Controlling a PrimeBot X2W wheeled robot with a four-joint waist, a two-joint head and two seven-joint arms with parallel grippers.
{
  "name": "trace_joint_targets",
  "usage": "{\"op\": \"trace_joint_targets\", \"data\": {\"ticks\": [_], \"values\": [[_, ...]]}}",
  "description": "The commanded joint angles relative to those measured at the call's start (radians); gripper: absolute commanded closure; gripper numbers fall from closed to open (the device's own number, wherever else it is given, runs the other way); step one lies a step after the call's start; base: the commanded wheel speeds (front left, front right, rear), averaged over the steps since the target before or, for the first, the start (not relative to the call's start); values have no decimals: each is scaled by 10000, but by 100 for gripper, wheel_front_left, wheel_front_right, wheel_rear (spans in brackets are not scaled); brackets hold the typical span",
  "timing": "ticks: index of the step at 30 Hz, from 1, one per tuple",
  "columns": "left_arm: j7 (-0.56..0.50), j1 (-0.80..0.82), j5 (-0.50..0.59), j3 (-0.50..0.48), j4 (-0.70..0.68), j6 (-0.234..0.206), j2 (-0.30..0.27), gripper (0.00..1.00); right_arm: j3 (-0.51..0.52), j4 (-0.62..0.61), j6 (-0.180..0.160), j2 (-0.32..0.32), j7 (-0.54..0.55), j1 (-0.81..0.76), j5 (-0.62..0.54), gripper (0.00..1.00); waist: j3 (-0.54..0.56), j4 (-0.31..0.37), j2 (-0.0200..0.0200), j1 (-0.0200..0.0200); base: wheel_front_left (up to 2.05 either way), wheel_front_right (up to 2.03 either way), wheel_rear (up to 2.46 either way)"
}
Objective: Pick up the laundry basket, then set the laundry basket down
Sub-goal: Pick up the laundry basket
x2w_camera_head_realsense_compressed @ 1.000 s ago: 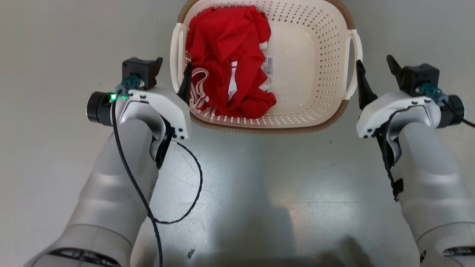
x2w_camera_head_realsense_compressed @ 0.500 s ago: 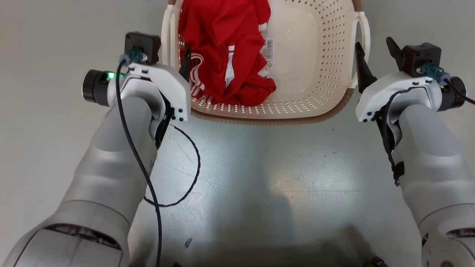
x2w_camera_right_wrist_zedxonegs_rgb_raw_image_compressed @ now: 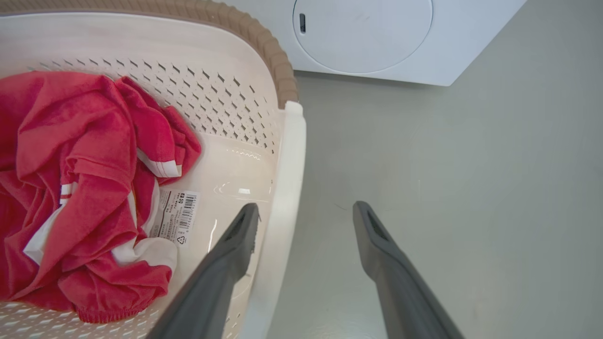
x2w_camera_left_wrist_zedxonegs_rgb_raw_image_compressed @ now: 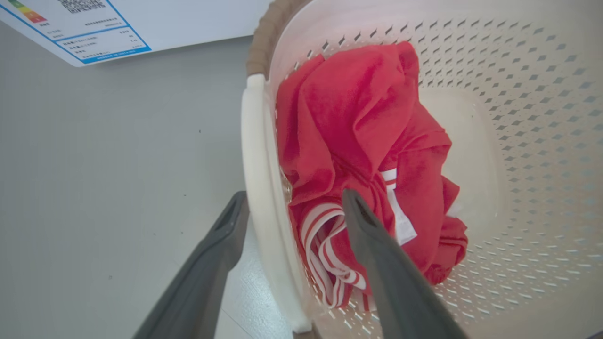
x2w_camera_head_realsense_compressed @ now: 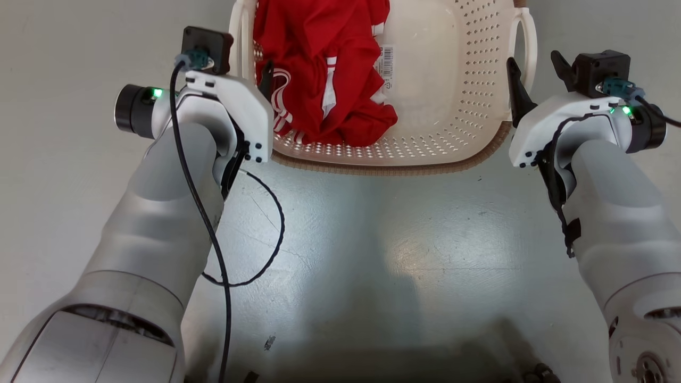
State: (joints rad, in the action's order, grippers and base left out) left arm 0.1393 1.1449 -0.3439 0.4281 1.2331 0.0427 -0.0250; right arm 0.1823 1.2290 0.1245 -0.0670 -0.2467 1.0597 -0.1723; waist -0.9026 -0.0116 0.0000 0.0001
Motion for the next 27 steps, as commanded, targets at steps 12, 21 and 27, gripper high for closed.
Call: {"op": "trace_joint_targets", "data": {"ticks": [12,21,27], "values": [[-1063,456,-526,809,9,-208,-252,0,-802,520,62,168,1013,376,728,0,-275,-151,0,0,0,0,0],[-1431,473,-1084,1252,-96,-239,-252,0,-1117,582,62,168,1637,579,1023,0,-364,-108,0,0,0,0,0],[-1466,505,-1302,1561,-197,-307,-252,0,-1201,592,62,168,1719,642,1100,0,-413,-114,0,0,0,0,0]]}}
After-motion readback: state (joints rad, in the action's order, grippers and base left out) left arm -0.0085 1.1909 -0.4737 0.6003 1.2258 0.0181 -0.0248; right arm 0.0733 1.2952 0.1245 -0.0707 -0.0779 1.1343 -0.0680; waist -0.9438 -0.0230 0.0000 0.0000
